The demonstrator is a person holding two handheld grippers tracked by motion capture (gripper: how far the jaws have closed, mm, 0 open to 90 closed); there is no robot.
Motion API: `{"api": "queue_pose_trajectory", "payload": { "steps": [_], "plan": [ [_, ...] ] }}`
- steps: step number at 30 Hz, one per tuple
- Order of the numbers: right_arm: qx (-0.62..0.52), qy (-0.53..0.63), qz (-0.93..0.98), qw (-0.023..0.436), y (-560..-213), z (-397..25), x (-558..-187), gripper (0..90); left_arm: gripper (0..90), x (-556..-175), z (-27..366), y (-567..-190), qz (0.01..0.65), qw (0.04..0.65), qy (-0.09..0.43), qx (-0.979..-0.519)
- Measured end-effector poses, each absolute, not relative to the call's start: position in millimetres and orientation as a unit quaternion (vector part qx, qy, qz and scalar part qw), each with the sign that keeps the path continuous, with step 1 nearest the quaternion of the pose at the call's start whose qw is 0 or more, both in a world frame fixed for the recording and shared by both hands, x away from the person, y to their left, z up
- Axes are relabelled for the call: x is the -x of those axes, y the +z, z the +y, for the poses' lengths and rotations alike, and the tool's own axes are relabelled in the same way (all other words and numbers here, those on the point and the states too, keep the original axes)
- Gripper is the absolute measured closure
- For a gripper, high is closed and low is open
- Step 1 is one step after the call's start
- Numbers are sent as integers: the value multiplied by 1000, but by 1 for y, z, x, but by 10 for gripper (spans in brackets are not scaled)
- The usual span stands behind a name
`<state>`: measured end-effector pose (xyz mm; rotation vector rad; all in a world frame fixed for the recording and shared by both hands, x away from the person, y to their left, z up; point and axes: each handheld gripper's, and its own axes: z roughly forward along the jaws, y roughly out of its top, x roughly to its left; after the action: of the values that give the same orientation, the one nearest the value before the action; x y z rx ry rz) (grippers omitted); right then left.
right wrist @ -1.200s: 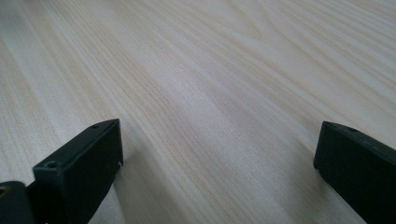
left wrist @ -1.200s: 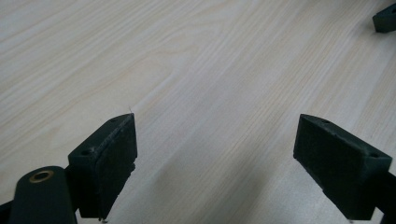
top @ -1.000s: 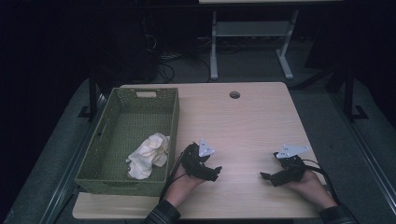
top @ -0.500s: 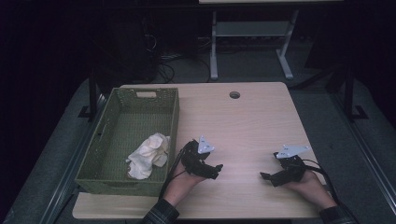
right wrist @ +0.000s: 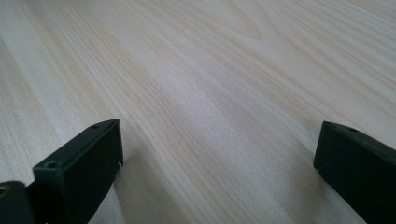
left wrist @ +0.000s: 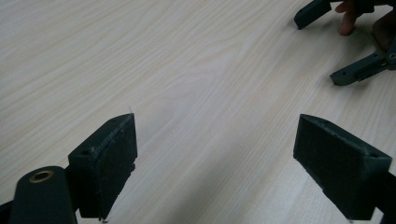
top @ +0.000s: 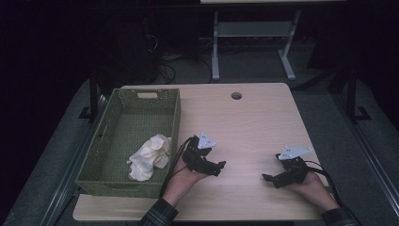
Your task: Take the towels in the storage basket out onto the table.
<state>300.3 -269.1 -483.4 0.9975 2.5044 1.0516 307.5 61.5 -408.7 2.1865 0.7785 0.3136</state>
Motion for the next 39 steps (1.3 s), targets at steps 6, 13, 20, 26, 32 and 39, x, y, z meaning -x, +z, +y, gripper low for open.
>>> {"api": "queue_pose_trajectory", "payload": {
  "steps": [6, 13, 20, 26, 32, 39],
  "plan": [
    [-342, 362, 859, 123, -483, -269, -300, 10, 130, -311, 62, -398, 300, 397, 121, -859],
    [-342, 362, 858, 123, -484, -269, -300, 10, 130, -314, 61, -390, 289, 400, 113, -862],
    [-342, 362, 858, 123, -484, -269, -300, 10, 130, -319, 62, -378, 281, 404, 109, -864],
    [-342, 362, 858, 123, -484, -269, -300, 10, 134, -324, 67, -366, 281, 417, 105, -858],
    [-342, 362, 858, 123, -484, -269, -300, 10, 134, -326, 77, -358, 277, 417, 102, -860],
    [-343, 361, 859, 124, -483, -269, -300, 10, 135, -327, 89, -353, 279, 424, 98, -856]
  ]
}}
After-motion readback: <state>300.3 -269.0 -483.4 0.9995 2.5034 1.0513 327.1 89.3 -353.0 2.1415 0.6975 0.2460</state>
